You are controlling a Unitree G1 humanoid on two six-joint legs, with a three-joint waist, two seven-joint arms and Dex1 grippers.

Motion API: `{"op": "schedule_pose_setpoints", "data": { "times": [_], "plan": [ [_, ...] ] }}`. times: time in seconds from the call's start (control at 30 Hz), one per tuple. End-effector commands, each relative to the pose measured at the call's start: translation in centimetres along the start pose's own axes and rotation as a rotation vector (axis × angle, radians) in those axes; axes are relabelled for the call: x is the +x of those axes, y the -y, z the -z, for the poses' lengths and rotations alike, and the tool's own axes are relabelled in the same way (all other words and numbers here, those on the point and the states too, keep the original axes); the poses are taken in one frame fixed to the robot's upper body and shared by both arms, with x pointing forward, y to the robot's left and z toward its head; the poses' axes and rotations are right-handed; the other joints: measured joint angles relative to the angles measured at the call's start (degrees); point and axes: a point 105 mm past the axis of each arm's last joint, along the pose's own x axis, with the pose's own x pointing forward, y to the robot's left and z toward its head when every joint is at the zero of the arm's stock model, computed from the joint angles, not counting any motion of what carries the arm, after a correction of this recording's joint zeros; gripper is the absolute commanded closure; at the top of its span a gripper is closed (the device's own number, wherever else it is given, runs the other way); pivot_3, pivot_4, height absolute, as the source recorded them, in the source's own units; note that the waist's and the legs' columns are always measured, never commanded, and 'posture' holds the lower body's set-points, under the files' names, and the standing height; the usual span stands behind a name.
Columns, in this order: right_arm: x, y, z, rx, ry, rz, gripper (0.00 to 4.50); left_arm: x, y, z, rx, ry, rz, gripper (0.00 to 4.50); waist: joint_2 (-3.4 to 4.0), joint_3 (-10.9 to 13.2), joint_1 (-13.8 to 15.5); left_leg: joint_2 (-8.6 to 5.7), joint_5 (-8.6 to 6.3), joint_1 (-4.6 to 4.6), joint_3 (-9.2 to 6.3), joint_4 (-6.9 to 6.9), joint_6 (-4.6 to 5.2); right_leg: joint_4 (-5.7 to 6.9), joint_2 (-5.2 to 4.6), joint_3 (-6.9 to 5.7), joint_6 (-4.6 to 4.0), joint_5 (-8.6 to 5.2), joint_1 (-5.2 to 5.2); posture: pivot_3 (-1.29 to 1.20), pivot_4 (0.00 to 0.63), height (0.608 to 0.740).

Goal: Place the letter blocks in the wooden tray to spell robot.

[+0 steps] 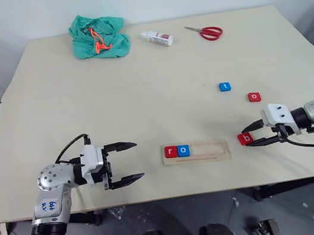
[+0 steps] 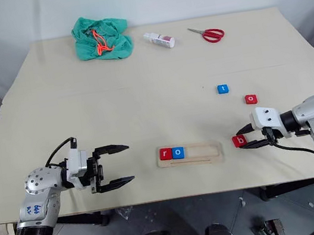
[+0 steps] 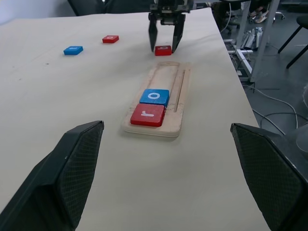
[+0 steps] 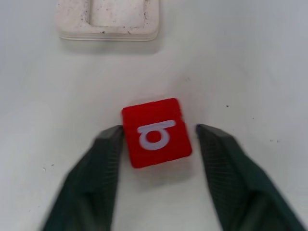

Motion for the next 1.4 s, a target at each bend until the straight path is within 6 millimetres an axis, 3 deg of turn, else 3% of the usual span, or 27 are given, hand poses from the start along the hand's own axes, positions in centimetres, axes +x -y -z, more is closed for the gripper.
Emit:
{"op": "schedule_pose_setpoints", "data": {
  "times": [0.03,0.23,0.5,0.8,0.97,1.4],
  "plan": [
    [0.3,-0.2,-0.1,0.026,0.002,-0.046,3.02,-0.4,-0.3,-1.1,0.039,0.021,-0.02,0.0,0.0,0.0,0.03,0.0,0.0,0.0,-0.01,0.01,0.0,0.0,0.0,0.0,0.0,0.0,0.0,0.0,0.15,0.74],
    [0.5,1.3,-4.4,0.098,0.161,0.058,3.02,0.0,-0.3,-1.0,0.037,0.031,-0.011,0.0,0.04,0.01,0.08,0.04,-0.01,-0.04,0.02,-0.01,-0.01,0.03,0.02,0.03,0.0,0.0,-0.07,0.0,0.15,0.74],
    [2.9,-0.8,-9.3,0.15,0.205,0.049,3.02,1.2,-0.7,-0.4,0.042,0.041,0.075,0.0,0.04,0.01,1.37,-0.03,-0.02,-0.12,-0.06,0.04,-0.03,0.02,0.0,-0.01,0.0,0.0,-0.11,0.0,0.15,0.74],
    [5.6,-2.3,-10.7,0.153,0.141,0.015,3.02,2.0,-1.0,0.1,0.065,0.046,0.157,0.0,0.03,0.01,1.48,-0.06,-0.02,-0.12,-0.04,0.02,-0.03,0.04,-0.01,0.0,0.0,0.0,-0.13,0.0,0.15,0.74],
    [6.8,-2.5,-10.5,0.134,0.139,0.007,3.02,2.5,-1.0,0.2,0.073,0.053,0.177,0.0,0.03,0.02,1.43,-0.05,-0.02,-0.12,-0.04,0.02,-0.03,0.06,0.0,-0.02,0.0,0.0,-0.13,0.0,0.15,0.74],
    [7.8,-2.3,-10.2,0.111,0.111,0.009,3.02,2.6,-0.9,0.0,0.081,0.064,0.163,0.0,0.03,0.01,1.37,-0.05,-0.02,-0.12,-0.05,0.02,-0.03,0.07,0.0,-0.02,0.0,0.0,-0.14,0.0,0.15,0.74]
  ]
}}
